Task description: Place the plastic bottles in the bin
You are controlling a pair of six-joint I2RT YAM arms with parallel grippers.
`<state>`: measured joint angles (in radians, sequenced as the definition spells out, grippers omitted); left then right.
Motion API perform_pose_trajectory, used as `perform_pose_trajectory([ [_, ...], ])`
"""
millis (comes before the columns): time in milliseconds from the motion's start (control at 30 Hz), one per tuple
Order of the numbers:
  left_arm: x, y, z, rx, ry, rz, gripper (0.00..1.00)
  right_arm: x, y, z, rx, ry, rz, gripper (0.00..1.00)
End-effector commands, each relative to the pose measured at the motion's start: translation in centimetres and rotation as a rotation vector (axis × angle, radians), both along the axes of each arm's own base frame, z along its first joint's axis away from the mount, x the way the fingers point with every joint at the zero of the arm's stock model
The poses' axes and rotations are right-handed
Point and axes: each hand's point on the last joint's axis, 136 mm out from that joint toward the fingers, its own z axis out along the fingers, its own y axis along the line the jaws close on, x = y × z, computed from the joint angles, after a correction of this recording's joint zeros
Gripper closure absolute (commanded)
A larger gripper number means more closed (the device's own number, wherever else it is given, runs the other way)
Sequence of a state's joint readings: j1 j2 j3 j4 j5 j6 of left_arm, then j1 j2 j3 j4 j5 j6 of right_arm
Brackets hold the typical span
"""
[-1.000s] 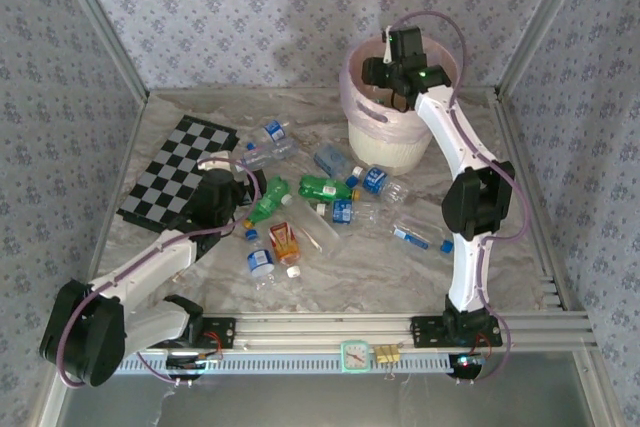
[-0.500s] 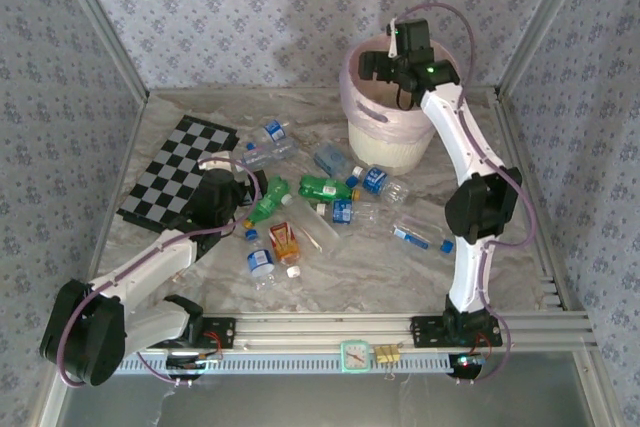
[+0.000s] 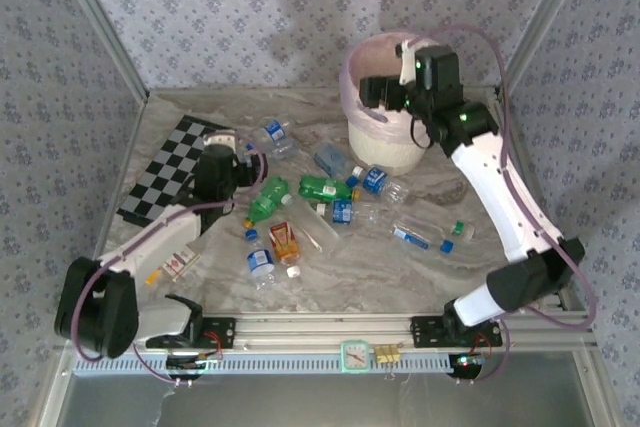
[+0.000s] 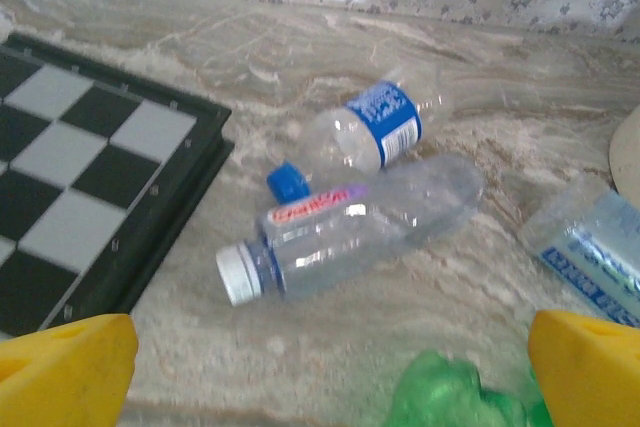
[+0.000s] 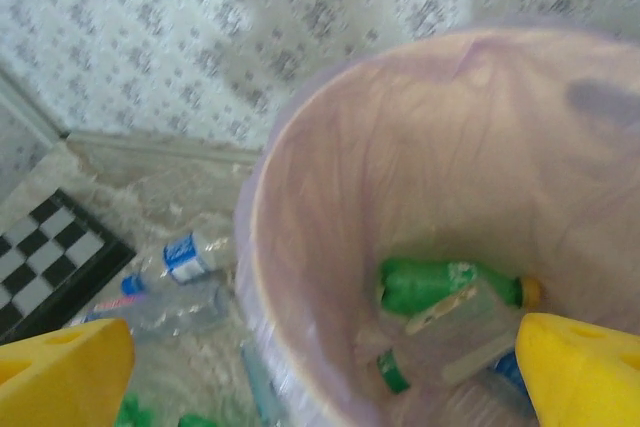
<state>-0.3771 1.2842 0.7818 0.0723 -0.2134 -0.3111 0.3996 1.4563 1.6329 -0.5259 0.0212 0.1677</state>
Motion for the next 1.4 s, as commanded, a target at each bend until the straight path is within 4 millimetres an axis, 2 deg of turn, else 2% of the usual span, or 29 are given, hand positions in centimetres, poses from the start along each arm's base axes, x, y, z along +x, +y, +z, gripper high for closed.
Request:
perform_pose_trajectory([
  [0, 2.4, -0.9, 0.8, 0.033, 0.022, -0.109, 0.0, -2.2, 0.8, -1.1, 0.023, -0.015, 0.042, 0.0],
  [167, 6.2, -2.4, 0.2, 0.05, 0.075, -0.241, 0.0, -5.6, 0.7, -4.9, 0.065, 0.019, 0.05, 0.0],
  [333, 9.2, -5.3, 0.3, 0.081, 0.122, -0.421, 0.0, -8.0, 0.6, -10.7, 0.183, 0.108, 0.029, 0.0],
  [367, 9.6, -5.8, -0.2, 0.09, 0.143, -0.456, 0.0, -8.5, 0.4, -11.9, 0.189, 0.127, 0.015, 0.0],
  [467, 10.9, -6.9, -0.6, 0.115, 0.176, -0.523, 0.0, -9.4, -0.8, -14.5, 0.192, 0.155, -0.055, 0.0],
  [633, 13.0, -7.2, -3.0, 0.18, 0.261, -0.574, 0.0, -10.3, -2.4, -17.5, 0.202, 0.182, -0.133, 0.0],
  [833, 14.8, -7.1, -6.2, 0.205, 0.379, -0.606, 0.05, -10.0, -2.6, -19.0, 0.197, 0.198, -0.16, 0.0],
  [1000, 16.9, -6.5, -7.8, 0.213, 0.406, -0.579, 0.06, -9.6, -2.3, -19.8, 0.182, 0.216, -0.155, 0.0],
  [1367, 17.9, -6.4, -11.4, 0.205, 0.517, -0.569, 0.11, -9.5, -2.4, -20.2, 0.155, 0.23, -0.159, 0.0],
])
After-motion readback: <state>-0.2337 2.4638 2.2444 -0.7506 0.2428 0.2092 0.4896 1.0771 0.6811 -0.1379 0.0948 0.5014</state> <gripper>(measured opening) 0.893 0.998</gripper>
